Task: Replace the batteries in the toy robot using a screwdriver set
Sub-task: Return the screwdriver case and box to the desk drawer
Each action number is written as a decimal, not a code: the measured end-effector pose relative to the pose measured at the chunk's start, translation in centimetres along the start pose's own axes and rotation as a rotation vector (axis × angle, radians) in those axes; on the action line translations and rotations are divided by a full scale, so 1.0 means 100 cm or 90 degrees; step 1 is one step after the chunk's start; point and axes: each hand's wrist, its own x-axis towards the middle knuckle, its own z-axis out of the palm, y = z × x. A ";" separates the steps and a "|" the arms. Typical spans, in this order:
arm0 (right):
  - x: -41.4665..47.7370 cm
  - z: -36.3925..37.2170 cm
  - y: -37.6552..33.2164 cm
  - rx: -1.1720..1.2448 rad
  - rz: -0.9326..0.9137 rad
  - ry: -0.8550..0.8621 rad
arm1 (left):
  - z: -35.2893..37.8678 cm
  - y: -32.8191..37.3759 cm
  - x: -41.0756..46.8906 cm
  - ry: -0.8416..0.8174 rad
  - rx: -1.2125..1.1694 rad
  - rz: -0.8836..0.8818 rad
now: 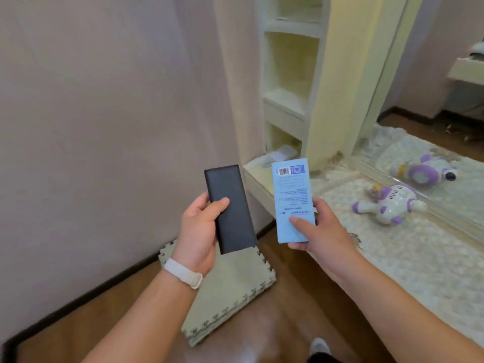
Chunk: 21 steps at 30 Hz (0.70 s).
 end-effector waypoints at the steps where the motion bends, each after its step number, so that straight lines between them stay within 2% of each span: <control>1: 0.002 0.017 -0.002 -0.005 0.000 -0.030 | -0.017 0.007 -0.003 0.025 -0.009 0.009; 8: 0.018 0.128 -0.006 -0.066 -0.006 -0.225 | -0.123 0.034 -0.026 0.214 -0.064 0.045; 21: 0.078 0.311 -0.004 -0.111 0.031 -0.550 | -0.232 0.072 -0.020 0.526 -0.121 0.092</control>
